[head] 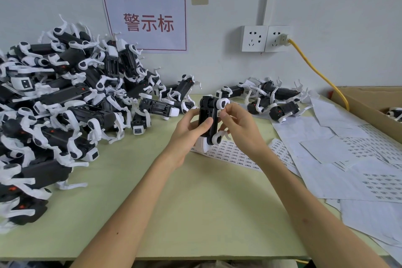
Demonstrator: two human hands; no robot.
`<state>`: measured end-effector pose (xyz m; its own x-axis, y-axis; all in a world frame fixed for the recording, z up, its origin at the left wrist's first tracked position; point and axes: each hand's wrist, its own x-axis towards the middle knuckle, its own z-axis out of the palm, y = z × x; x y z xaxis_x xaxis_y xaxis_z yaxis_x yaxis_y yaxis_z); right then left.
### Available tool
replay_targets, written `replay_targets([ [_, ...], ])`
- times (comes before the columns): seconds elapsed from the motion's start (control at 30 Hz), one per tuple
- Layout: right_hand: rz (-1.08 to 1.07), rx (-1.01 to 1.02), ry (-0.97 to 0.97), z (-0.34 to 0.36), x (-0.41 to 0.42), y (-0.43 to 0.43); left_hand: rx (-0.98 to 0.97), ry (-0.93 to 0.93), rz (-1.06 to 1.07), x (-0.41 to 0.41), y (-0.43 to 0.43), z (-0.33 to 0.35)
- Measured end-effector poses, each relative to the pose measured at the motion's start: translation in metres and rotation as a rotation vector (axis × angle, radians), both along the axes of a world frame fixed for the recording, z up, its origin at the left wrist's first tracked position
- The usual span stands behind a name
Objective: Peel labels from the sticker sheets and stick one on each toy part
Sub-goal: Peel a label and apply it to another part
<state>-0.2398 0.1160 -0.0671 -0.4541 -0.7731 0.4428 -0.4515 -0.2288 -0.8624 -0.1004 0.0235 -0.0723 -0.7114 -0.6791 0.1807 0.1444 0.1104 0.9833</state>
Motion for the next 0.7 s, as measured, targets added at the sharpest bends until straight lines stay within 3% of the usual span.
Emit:
replay_targets([
  [0.7,-0.077,0.014,0.035,-0.0004,0.0013,0.0013,-0.031,0.052,0.009,-0.0015,-0.0009,-0.0020],
])
